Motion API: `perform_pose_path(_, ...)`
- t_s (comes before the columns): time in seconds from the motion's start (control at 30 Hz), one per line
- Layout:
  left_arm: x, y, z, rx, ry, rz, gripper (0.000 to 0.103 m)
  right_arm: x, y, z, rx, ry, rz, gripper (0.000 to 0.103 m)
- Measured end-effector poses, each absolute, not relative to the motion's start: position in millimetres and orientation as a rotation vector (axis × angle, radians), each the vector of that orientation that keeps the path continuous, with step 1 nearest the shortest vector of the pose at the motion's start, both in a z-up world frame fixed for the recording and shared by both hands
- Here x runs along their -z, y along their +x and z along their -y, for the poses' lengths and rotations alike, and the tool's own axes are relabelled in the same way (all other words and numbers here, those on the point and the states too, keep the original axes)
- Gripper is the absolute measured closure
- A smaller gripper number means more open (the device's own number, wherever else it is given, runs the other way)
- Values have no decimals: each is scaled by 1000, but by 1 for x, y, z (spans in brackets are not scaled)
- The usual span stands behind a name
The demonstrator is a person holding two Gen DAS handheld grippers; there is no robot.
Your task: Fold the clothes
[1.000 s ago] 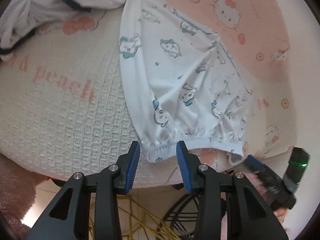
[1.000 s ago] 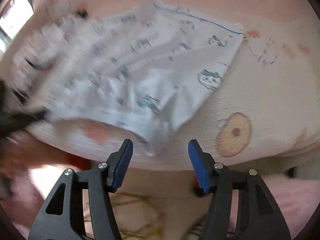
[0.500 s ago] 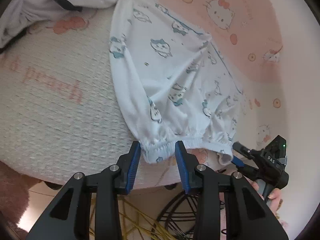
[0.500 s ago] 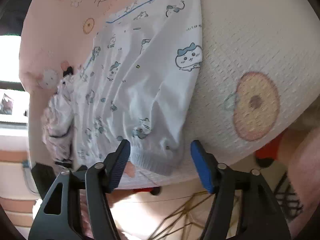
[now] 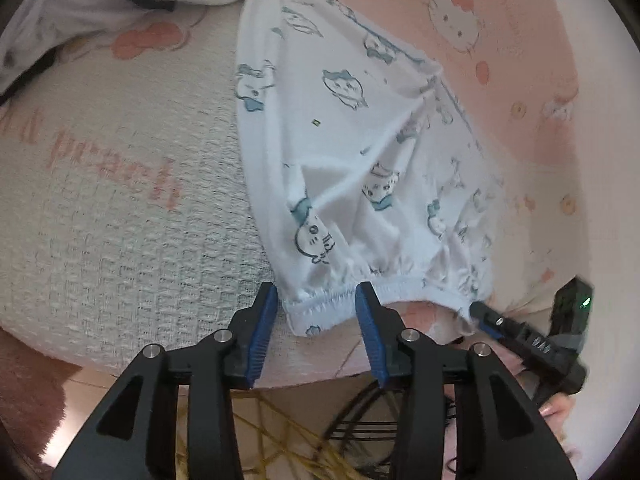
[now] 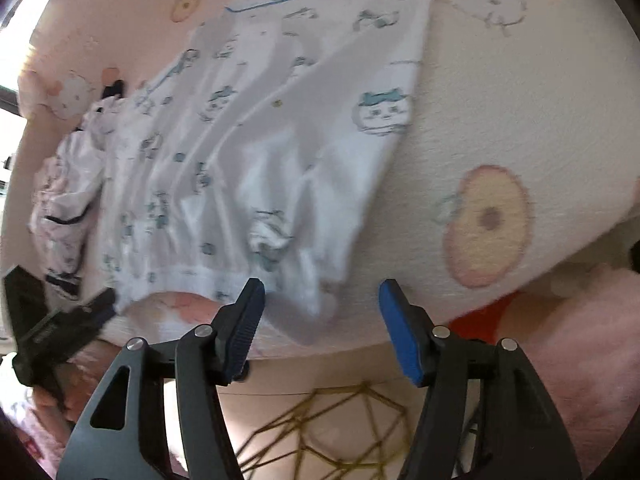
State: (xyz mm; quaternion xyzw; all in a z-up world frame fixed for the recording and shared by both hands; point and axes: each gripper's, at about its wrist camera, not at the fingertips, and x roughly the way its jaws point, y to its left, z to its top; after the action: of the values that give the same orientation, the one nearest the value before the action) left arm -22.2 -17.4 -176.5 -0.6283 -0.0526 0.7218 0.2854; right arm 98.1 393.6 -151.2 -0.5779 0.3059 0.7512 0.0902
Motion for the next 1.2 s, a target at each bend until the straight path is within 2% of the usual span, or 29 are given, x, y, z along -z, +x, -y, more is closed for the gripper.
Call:
perform_pose_path(0.03,176,-22,14,-1926,-1674,128,66,153,95,-391,-2233,-1713,-921,41)
perform_pose_path(0.07,176,-21,11,-1923,-1667,114,80,152,93,-387,-2232,-1703,-882,44)
perform_pose_path(0.13,172,-21,5,-1934,-1649,96,86,150,89,-380,-2230,-1684,-808,81)
perform_pose_path(0.17,164,-19,8,-1939,-1620,108,91,146,88,-378,-2257,-1674,-811,93)
perform_pose_path(0.2,155,-17,11,-1943,-1591,120,92,141,87,-375,-2285,-1659,-813,97)
perform_pose_path(0.3,141,-13,20,-1940,-1553,128,92,100,101,-376,-2382,-1481,-734,98)
perform_pose_path(0.4,140,-13,27,-1939,-1572,111,92,82,119,-391,-2391,-1410,-734,98)
perform_pose_path(0.53,173,-19,29,-1914,-1718,100,91,136,149,-417,-2108,-1666,-784,98)
perform_pose_path(0.6,185,-22,32,-1889,-1764,156,89,149,150,-425,-2068,-1665,-936,94)
perform_pose_path(0.63,184,-26,35,-1871,-1779,221,86,151,149,-429,-2073,-1640,-1022,86)
perform_pose_path(0.67,182,-28,39,-1868,-1768,267,78,146,146,-432,-2107,-1597,-1067,78)
perform_pose_path(0.7,180,-30,43,-1865,-1755,313,70,140,141,-432,-2150,-1554,-1076,63)
perform_pose_path(0.73,178,-32,47,-1880,-1738,349,59,134,136,-432,-2193,-1510,-1086,54)
perform_pose_path(0.8,177,-37,50,-1880,-1722,399,58,130,126,-432,-2240,-1461,-1089,47)
perform_pose_path(0.93,186,-47,36,-1871,-1719,358,58,150,105,-433,-2191,-1474,-1141,43)
perform_pose_path(0.97,187,-49,37,-1877,-1712,338,58,147,103,-431,-2196,-1480,-1127,44)
perform_pose_path(1.0,186,-48,28,-1888,-1695,318,58,147,101,-429,-2215,-1495,-1092,56)
perform_pose_path(1.03,184,-47,25,-1897,-1677,286,61,147,98,-426,-2232,-1511,-1058,83)
perform_pose_path(1.07,182,-47,22,-1906,-1658,254,78,150,96,-424,-2229,-1538,-1048,88)
perform_pose_path(1.1,181,-46,19,-1930,-1659,215,90,152,96,-423,-2226,-1548,-1038,95)
perform_pose_path(1.13,180,-46,16,-1953,-1660,176,96,150,95,-421,-2236,-1561,-1001,98)
perform_pose_path(1.2,177,-44,14,-1973,-1656,156,96,146,90,-416,-2256,-1575,-925,100)
